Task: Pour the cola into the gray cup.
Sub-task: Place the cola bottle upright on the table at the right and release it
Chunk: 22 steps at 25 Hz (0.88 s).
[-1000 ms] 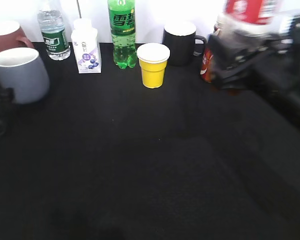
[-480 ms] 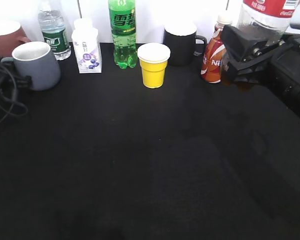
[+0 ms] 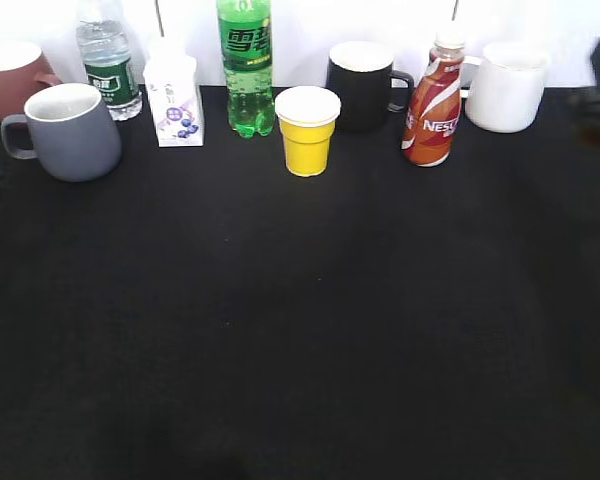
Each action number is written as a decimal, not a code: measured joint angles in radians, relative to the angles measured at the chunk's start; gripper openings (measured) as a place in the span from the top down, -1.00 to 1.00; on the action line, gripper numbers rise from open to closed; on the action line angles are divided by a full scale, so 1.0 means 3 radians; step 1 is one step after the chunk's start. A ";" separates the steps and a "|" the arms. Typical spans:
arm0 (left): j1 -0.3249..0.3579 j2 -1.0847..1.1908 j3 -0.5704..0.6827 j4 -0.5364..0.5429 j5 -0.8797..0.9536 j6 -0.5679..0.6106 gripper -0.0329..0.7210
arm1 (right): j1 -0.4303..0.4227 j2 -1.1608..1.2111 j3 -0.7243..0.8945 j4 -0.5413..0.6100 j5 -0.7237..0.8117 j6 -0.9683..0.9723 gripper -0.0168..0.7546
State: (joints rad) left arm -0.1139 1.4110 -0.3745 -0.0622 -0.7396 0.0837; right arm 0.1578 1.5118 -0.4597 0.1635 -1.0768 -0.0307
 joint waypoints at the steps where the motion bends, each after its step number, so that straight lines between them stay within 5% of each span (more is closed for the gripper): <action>1: -0.0077 -0.0236 0.0000 0.0003 0.0287 -0.0003 0.17 | -0.0218 0.0218 -0.0148 -0.0328 -0.0003 0.0197 -0.04; 5: -0.0274 -0.0853 0.0001 0.0003 0.1165 -0.0010 0.17 | -0.0519 0.1349 -0.0934 -0.1091 -0.0287 0.0425 -0.04; 11: -0.0285 -0.1189 -0.0002 -0.0001 0.1620 -0.0016 0.17 | -0.0519 0.2410 -0.1748 -0.1231 -0.0415 0.0468 -0.05; 16: -0.0285 -0.1189 -0.0002 -0.0001 0.1621 -0.0016 0.17 | -0.0519 0.2356 -0.1637 -0.1213 -0.0460 0.0468 -0.59; 20: -0.0285 -0.1189 -0.0002 -0.0001 0.1744 -0.0016 0.17 | -0.0519 0.1856 -0.0975 -0.1154 -0.0456 0.0465 -0.62; 22: -0.0285 -0.1189 -0.0124 -0.0001 0.2195 -0.0020 0.17 | -0.0519 0.1344 -0.0734 -0.1292 0.0040 0.0485 -0.62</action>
State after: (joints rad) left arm -0.1993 1.0543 -0.4118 -0.0623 -0.0809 0.0778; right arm 0.0021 1.9151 -0.6799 -0.2240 -1.0648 0.1148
